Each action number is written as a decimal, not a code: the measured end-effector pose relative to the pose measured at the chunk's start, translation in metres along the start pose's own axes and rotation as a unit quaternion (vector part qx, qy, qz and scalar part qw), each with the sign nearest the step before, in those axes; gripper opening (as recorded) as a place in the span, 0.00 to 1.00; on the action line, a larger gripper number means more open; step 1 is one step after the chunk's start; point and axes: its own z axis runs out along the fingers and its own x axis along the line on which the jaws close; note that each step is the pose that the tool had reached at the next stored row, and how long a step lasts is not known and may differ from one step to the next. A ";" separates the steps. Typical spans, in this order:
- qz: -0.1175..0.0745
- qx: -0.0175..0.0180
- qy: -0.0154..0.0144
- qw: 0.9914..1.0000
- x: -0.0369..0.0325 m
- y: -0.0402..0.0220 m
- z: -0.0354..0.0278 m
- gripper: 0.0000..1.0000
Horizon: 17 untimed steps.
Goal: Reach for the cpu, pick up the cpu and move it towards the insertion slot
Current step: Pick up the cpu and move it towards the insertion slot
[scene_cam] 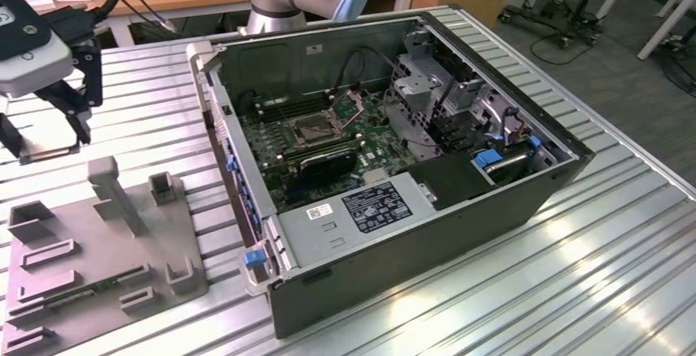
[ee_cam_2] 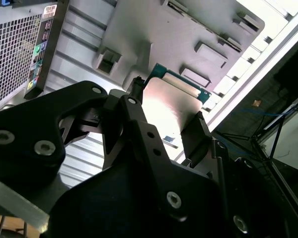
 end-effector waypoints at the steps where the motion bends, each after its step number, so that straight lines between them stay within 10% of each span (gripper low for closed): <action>1: 0.000 0.000 0.000 1.000 -0.0012 0.0000 0.0000 0.55; 17: 0.000 0.001 0.000 1.000 -0.0044 0.0003 -0.0027 0.55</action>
